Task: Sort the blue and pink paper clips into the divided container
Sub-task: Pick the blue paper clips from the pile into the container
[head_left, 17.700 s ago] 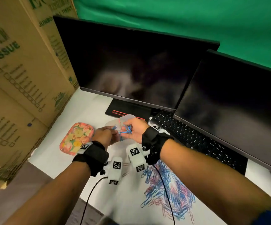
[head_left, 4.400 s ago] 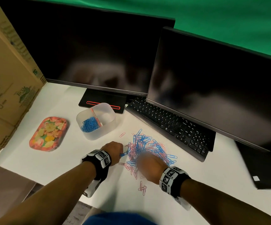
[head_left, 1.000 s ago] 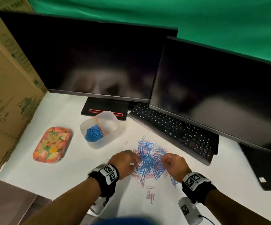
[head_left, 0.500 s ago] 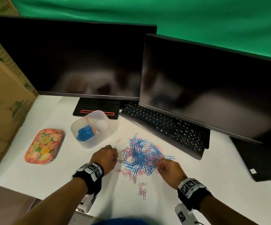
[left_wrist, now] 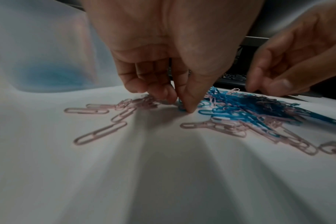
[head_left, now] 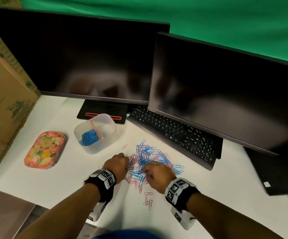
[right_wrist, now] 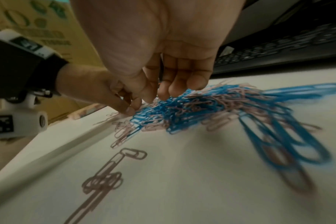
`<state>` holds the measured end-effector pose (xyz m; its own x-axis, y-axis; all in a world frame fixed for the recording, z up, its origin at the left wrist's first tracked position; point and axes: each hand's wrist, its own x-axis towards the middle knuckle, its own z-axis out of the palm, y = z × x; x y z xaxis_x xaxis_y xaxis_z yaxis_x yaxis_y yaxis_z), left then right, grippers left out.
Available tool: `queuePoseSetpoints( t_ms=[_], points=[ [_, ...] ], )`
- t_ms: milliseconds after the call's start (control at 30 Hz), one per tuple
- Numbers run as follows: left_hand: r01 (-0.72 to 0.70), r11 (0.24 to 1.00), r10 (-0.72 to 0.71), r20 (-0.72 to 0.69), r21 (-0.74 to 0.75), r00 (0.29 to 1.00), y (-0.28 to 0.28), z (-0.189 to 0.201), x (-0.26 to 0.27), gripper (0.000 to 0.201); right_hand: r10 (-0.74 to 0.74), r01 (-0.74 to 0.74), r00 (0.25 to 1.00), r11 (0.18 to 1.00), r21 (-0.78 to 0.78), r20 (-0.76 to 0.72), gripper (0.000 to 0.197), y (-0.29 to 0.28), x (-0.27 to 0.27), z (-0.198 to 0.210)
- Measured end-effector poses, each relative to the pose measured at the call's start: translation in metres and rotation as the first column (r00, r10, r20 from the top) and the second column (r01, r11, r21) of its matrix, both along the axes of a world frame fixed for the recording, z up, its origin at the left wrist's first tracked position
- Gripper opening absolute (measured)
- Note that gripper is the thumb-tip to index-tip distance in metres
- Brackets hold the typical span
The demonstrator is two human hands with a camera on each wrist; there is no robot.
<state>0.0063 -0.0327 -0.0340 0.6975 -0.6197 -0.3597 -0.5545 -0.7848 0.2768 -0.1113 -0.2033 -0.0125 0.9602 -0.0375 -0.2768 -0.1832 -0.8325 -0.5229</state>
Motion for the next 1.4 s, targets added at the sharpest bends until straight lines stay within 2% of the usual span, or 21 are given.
queuePoseSetpoints(
  t_ms=[233,400,500,600,700,767,833,900,1000,1033,1067,1133,1167,1200,1233,1300,1333,1400],
  points=[
    [-0.077,0.994,0.071,-0.065,-0.078,0.995,0.013,0.002,0.003,0.011,0.212,-0.236,0.968,0.948,-0.211,-0.133,0.034,0.02,0.035,-0.004],
    [-0.218,0.947,0.181,-0.172,-0.236,0.968,0.024,0.002,0.004,0.026,0.248,-0.29,0.954,0.91,-0.296,-0.17,0.028,0.025,0.049,-0.007],
    [-0.281,0.918,0.214,-0.248,-0.28,0.945,0.026,0.003,0.006,0.029,0.222,-0.258,0.963,0.926,-0.274,-0.155,0.024,0.024,0.05,-0.006],
    [-0.373,0.882,0.269,-0.343,-0.288,0.9,0.026,0.005,0.006,0.021,0.169,-0.19,0.978,0.963,-0.19,-0.121,0.02,0.02,0.048,-0.006],
    [-0.516,0.808,0.34,-0.49,-0.285,0.803,0.024,0.004,0.007,0.017,0.048,-0.05,0.997,0.998,-0.035,-0.068,0.018,0.014,0.047,-0.003],
    [-0.6,0.741,0.347,-0.593,-0.301,0.726,0.021,0.006,0.007,0.011,-0.118,0.125,0.991,0.981,0.146,-0.058,0.014,0.01,0.048,-0.002],
    [-0.686,0.651,0.335,-0.688,-0.325,0.643,0.017,0.011,0.006,0.005,-0.281,0.304,0.953,0.895,0.327,-0.118,0.012,0.005,0.05,-0.001],
    [-0.747,0.579,0.305,-0.763,-0.327,0.57,0.012,0.015,0.008,0.01,-0.37,0.431,0.902,0.766,0.477,-0.221,0.016,-0.001,0.053,0.002],
    [-0.831,0.468,0.26,-0.852,-0.3,0.455,0.006,0.022,0.009,0.018,-0.389,0.581,0.812,0.462,0.67,-0.435,0.018,-0.007,0.056,0.013],
    [-0.847,0.445,0.251,-0.868,-0.29,0.429,0.005,0.023,0.01,0.019,-0.377,0.613,0.786,0.374,0.696,-0.49,0.02,-0.008,0.055,0.017],
    [-0.856,0.43,0.242,-0.876,-0.288,0.416,0.003,0.024,0.01,0.019,-0.37,0.634,0.768,0.321,0.704,-0.523,0.022,-0.009,0.054,0.019],
    [-0.842,0.448,0.228,-0.873,-0.299,0.431,0.003,0.023,0.01,0.015,-0.382,0.669,0.734,0.26,0.696,-0.562,0.023,-0.01,0.052,0.021],
    [-0.819,0.482,0.229,-0.858,-0.311,0.46,0.001,0.022,0.009,0.008,-0.386,0.68,0.724,0.262,0.684,-0.572,0.022,-0.01,0.051,0.021],
    [-0.777,0.538,0.24,-0.824,-0.327,0.513,0.001,0.018,0.009,0.006,-0.392,0.676,0.733,0.332,0.658,-0.556,0.021,-0.008,0.05,0.019],
    [-0.705,0.625,0.259,-0.762,-0.336,0.593,0.001,0.015,0.007,0.017,-0.392,0.638,0.77,0.468,0.612,-0.503,0.019,-0.007,0.049,0.018],
    [-0.511,0.806,0.287,-0.558,-0.299,0.779,0.0,0.009,0.002,0.03,-0.321,0.449,0.885,0.778,0.439,-0.336,0.014,-0.002,0.047,0.012],
    [-0.394,0.878,0.256,-0.43,-0.271,0.866,-0.001,0.007,-0.003,0.029,-0.255,0.337,0.931,0.874,0.351,-0.26,0.014,0.001,0.046,0.009],
    [-0.201,0.957,0.142,-0.267,-0.211,0.953,-0.003,0.006,-0.011,0.016,-0.102,0.128,0.979,0.982,0.142,-0.176,0.017,0.007,0.042,0.004]
  ],
)
